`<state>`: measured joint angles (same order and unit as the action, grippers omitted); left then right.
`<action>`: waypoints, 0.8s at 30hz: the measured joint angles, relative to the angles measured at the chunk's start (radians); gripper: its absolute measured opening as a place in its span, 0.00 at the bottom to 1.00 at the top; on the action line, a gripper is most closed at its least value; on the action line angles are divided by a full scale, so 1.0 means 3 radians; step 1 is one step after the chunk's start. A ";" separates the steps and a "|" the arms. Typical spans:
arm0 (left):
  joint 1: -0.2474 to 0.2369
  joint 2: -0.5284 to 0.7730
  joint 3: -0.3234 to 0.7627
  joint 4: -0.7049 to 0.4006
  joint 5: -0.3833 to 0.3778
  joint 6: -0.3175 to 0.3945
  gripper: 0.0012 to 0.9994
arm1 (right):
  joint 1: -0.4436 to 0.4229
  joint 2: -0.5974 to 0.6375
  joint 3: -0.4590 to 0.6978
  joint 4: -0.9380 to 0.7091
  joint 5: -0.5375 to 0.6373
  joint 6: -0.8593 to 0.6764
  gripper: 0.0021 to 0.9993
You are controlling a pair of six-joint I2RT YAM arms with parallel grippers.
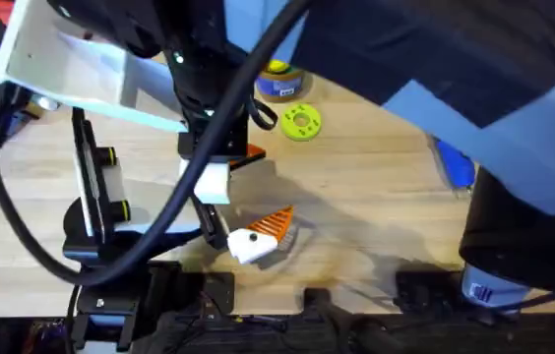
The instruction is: Pick up the gripper from the table and insert it into the empty holder that is missing its gripper. Then pick up a screw, insert it into the mounting hole, and use the screwdriver to tighten it. Finally, clean up the table by picking up the vegetable and placing it into the bucket.
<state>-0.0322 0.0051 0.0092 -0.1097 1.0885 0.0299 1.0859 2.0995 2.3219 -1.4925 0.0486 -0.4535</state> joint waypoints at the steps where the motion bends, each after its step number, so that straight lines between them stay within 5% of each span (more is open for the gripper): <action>1: 0.0000 0.0000 -0.0001 0.0000 0.0000 0.0000 0.99 | 0.0000 0.0000 -0.0001 0.0000 0.0000 0.0000 0.90; 11: 0.0000 0.0000 0.0000 0.0000 -0.0001 0.0000 0.99 | -0.0049 -0.0275 0.0000 -0.0068 -0.0016 0.0138 0.91; 16: 0.0000 0.0000 0.0000 0.0000 -0.0001 0.0000 0.99 | -0.0275 -0.0493 0.0000 -0.0078 -0.0093 0.0391 0.91; 18: 0.0000 0.0000 0.0000 0.0000 0.0000 0.0000 0.99 | -0.0572 -0.0539 0.0000 -0.0092 -0.0323 0.0689 0.91; 24: 0.0000 0.0000 0.0000 0.0000 0.0000 0.0000 0.99 | -0.0647 -0.0540 0.0000 -0.0212 -0.0355 0.0785 0.91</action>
<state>-0.0322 0.0051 0.0093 -0.1097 1.0885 0.0299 0.8919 1.9373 2.3219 -1.5561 -0.0578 -0.2181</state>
